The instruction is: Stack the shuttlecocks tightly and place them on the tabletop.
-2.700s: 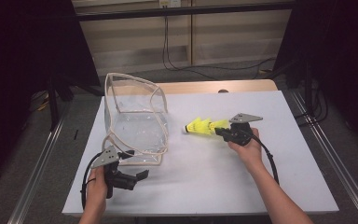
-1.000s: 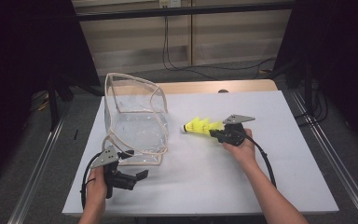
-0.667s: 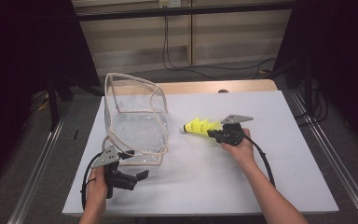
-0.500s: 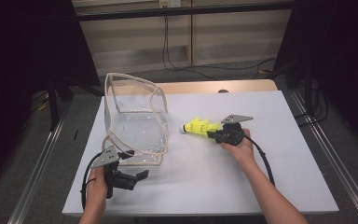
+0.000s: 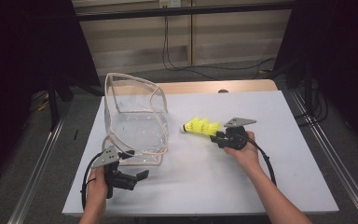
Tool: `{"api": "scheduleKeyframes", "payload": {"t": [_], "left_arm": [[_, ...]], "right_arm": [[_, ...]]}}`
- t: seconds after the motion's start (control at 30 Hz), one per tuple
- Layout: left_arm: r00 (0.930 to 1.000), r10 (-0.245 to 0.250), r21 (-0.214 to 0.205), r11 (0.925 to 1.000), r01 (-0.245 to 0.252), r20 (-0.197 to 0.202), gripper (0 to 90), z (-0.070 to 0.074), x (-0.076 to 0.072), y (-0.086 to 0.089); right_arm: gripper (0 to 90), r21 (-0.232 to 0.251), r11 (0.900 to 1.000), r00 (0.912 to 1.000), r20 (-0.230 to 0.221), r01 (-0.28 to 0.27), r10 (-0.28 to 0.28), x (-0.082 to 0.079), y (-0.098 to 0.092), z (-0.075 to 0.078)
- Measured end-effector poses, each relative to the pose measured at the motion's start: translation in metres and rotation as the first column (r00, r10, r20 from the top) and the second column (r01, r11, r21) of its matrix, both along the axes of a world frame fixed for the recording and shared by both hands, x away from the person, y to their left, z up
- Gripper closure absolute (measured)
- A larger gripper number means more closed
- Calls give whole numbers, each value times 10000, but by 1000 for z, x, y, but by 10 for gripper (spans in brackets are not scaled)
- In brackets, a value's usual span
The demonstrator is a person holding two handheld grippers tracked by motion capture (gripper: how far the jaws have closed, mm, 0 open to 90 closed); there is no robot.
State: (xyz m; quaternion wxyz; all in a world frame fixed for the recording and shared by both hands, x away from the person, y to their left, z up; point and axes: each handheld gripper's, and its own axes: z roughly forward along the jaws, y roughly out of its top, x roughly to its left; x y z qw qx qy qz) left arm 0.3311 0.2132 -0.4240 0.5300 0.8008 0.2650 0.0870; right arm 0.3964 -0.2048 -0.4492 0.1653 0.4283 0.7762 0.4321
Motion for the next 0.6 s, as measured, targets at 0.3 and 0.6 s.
{"api": "scheduleKeyframes", "payload": {"t": [0.3, 0.6], "left_arm": [[10000, 4, 19, 10000, -4, 31, 32, 0, 0, 1], [10000, 11, -11, 10000, -11, 38, 32, 0, 0, 1]], "right_arm": [[900, -30, 9997, 9995, 210, -235, 235, 2, 2, 0], [900, 222, 9994, 9992, 324, -259, 251, 7, -3, 5]]}}
